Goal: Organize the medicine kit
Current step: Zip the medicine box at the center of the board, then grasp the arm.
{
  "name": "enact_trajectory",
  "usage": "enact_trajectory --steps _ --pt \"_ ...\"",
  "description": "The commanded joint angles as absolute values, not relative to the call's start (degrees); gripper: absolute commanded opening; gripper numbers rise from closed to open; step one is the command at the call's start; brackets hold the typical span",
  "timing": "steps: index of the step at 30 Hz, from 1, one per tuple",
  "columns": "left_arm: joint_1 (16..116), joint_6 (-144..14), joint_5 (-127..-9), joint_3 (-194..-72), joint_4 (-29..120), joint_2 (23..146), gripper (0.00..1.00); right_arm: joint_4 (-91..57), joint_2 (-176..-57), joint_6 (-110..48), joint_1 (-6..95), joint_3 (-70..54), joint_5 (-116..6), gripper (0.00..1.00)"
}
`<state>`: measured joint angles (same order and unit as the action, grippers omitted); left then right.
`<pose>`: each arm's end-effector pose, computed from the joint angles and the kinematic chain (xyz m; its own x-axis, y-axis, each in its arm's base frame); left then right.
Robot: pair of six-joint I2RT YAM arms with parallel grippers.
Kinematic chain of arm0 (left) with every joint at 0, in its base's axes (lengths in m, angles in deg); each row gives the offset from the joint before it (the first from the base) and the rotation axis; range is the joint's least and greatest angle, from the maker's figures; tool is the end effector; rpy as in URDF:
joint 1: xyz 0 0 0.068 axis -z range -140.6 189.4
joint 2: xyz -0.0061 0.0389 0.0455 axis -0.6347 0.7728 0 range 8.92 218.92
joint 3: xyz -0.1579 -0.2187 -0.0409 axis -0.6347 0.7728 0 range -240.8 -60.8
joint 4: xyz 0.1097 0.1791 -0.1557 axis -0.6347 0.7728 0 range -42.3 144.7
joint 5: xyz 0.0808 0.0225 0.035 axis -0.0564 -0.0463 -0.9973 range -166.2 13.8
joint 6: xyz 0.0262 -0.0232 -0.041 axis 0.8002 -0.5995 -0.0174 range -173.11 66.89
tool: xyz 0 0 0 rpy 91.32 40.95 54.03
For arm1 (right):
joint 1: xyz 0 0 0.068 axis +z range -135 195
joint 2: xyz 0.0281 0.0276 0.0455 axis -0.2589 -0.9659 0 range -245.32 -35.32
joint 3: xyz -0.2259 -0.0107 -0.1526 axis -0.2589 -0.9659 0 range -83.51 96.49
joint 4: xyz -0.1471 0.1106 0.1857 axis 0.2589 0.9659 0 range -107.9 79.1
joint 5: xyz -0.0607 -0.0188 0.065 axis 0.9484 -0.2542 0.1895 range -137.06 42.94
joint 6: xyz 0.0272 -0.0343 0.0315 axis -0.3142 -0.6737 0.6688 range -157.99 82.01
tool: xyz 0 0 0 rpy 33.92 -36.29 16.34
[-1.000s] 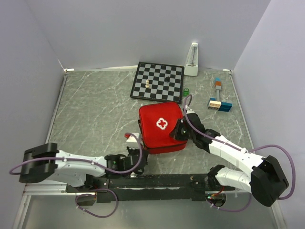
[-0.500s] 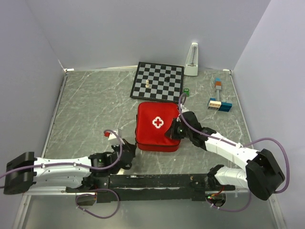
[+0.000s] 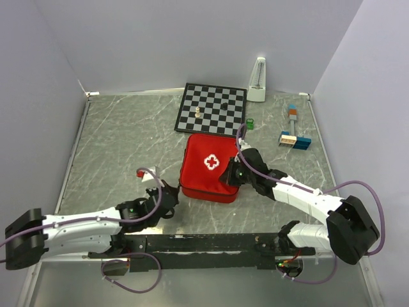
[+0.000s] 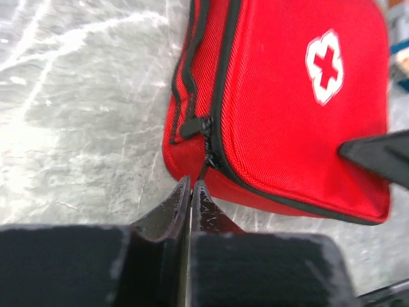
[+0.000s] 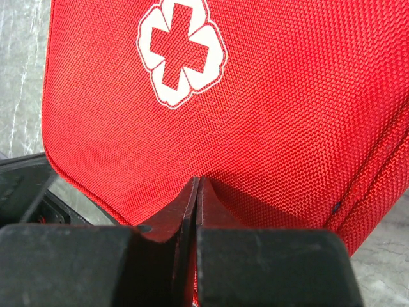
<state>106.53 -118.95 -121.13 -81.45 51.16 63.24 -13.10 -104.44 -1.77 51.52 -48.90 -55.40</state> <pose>0.0940 -0.1581 0.1822 -0.4916 -0.4967 -0.7152 -0.0366 0.8324 -0.5529 0.1949 0.1507 0.2016 -0.8120 0.1264 -0.5699 -0.2468 0.8104 0.5314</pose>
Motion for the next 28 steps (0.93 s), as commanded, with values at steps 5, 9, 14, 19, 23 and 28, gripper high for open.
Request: enact_trajectory --steps 5,9,14,19,23,28 --pt "104.7 -122.19 -127.71 -79.17 67.73 48.75 0.48 1.53 -103.79 -5.3 51.48 -53.36 -50.75 0.1" --pt "104.7 -123.42 -128.58 -80.31 70.55 47.06 0.72 1.96 -100.1 -4.86 51.48 -51.79 -51.63 0.35" --pt "104.7 -125.97 -130.25 -86.01 76.86 50.13 0.84 5.21 -94.31 -5.56 51.48 -44.59 -50.59 0.54" --pt "104.52 -125.71 -128.94 -92.43 80.31 52.77 0.96 8.73 -85.69 -9.68 51.39 -40.44 -38.48 0.65" --pt "104.52 -132.63 -129.37 -97.27 85.39 53.13 0.96 9.52 -81.82 -11.54 51.21 -41.49 -33.54 0.68" --pt "104.52 -131.76 -128.58 -100.61 87.14 53.74 0.96 9.79 -78.57 -10.75 51.21 -42.02 -31.95 0.69"
